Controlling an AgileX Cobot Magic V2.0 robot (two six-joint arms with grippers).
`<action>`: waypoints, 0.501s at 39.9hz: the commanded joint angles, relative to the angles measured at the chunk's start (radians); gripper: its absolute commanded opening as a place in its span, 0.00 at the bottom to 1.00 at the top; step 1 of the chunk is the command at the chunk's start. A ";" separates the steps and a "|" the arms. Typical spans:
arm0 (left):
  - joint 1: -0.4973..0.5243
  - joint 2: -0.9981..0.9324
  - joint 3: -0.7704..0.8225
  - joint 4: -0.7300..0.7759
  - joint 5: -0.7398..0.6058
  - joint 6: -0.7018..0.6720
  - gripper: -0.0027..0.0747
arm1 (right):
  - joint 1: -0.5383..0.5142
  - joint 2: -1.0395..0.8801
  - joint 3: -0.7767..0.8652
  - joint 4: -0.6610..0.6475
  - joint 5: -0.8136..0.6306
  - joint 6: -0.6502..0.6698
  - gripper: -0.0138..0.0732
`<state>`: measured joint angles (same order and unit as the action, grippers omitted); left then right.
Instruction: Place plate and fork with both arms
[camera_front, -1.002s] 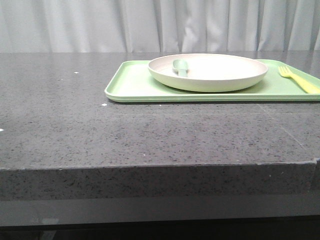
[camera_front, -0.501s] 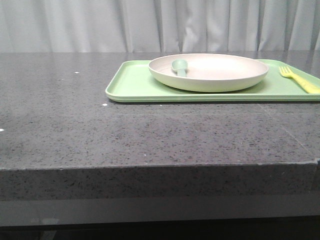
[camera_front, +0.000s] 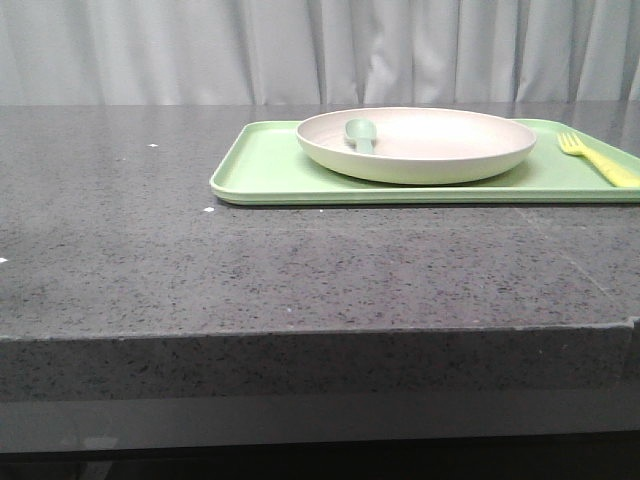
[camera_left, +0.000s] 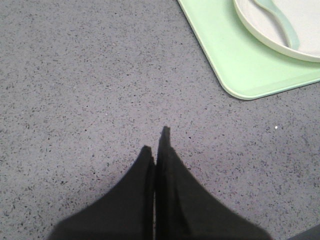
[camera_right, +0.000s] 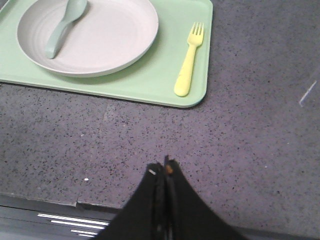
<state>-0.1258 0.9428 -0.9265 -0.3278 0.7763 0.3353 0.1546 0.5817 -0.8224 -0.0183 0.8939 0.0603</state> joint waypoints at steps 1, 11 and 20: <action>0.002 -0.073 0.007 -0.017 -0.072 0.000 0.01 | 0.000 0.001 -0.024 -0.010 -0.075 -0.002 0.08; 0.074 -0.382 0.221 -0.014 -0.207 0.000 0.01 | 0.000 0.001 -0.024 -0.010 -0.075 -0.002 0.08; 0.093 -0.628 0.412 0.016 -0.339 0.000 0.01 | 0.000 0.001 -0.024 -0.010 -0.075 -0.002 0.08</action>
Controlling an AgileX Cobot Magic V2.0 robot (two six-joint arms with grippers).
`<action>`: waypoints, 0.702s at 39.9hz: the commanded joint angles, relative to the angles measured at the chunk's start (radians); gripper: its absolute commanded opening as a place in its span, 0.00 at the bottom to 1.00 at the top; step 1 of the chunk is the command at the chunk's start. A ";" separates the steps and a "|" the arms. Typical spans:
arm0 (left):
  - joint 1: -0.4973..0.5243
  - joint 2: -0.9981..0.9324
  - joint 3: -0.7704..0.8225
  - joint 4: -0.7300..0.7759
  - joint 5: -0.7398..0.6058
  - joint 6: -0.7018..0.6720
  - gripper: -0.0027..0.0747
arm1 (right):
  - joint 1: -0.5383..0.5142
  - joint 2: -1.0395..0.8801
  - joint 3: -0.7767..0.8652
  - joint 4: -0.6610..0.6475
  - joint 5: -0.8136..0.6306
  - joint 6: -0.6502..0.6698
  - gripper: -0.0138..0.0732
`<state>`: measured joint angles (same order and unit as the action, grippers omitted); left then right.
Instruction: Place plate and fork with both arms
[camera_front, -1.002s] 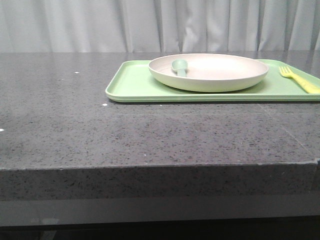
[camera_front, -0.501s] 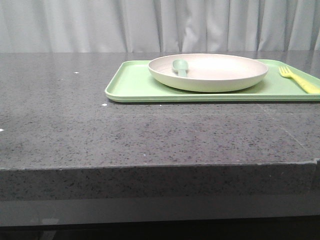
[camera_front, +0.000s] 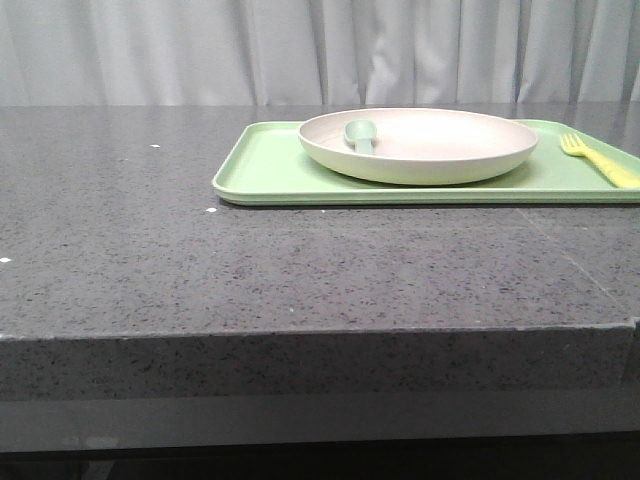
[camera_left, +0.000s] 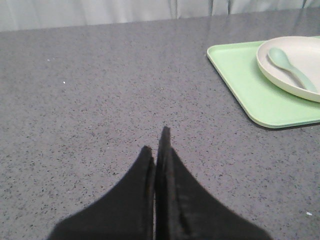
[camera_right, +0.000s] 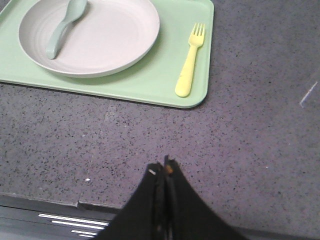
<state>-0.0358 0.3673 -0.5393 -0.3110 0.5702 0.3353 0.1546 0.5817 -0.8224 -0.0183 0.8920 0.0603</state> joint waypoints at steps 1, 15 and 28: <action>0.003 -0.067 0.038 -0.001 -0.151 0.000 0.01 | 0.000 0.001 -0.024 -0.010 -0.073 -0.002 0.08; 0.001 -0.226 0.333 0.368 -0.491 -0.415 0.01 | 0.000 0.001 -0.024 -0.010 -0.073 -0.002 0.08; 0.001 -0.398 0.514 0.367 -0.539 -0.415 0.01 | 0.000 0.001 -0.024 -0.010 -0.073 -0.002 0.08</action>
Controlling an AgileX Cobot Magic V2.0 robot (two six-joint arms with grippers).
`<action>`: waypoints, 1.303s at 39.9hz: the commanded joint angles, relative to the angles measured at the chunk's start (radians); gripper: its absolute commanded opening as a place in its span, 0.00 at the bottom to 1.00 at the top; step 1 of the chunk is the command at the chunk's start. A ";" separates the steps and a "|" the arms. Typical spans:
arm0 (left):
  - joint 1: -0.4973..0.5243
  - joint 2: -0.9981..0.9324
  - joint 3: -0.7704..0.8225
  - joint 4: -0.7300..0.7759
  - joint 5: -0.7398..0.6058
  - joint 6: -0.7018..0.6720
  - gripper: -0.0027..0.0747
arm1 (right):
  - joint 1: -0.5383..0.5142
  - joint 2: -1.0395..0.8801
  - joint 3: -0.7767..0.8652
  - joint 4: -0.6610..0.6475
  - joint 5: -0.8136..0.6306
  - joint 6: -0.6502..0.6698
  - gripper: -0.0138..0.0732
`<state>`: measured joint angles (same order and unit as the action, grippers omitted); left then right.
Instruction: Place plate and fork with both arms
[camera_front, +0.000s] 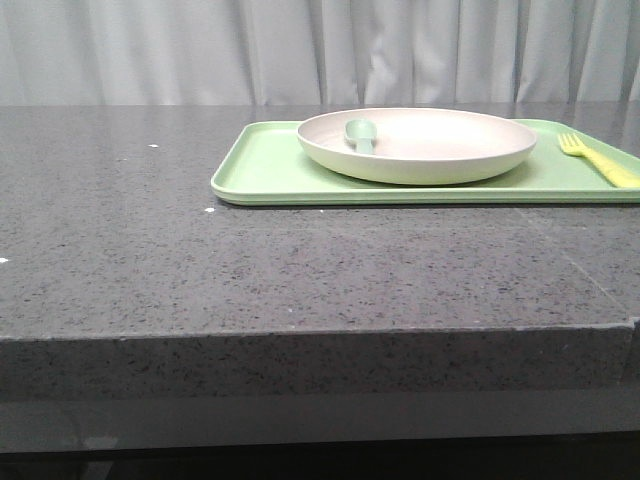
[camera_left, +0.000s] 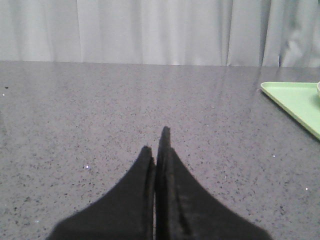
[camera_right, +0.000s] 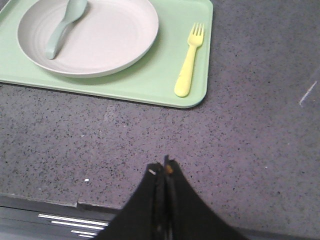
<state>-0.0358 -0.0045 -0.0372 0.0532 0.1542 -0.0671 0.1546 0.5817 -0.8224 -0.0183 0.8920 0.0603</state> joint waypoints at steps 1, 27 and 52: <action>0.003 -0.026 0.024 0.003 -0.154 -0.013 0.01 | 0.000 0.001 -0.024 -0.010 -0.073 -0.002 0.08; 0.055 -0.026 0.045 0.003 -0.181 -0.011 0.01 | 0.000 0.001 -0.024 -0.010 -0.072 -0.002 0.08; 0.021 -0.024 0.045 -0.001 -0.181 -0.011 0.01 | 0.000 0.001 -0.024 -0.010 -0.072 -0.002 0.08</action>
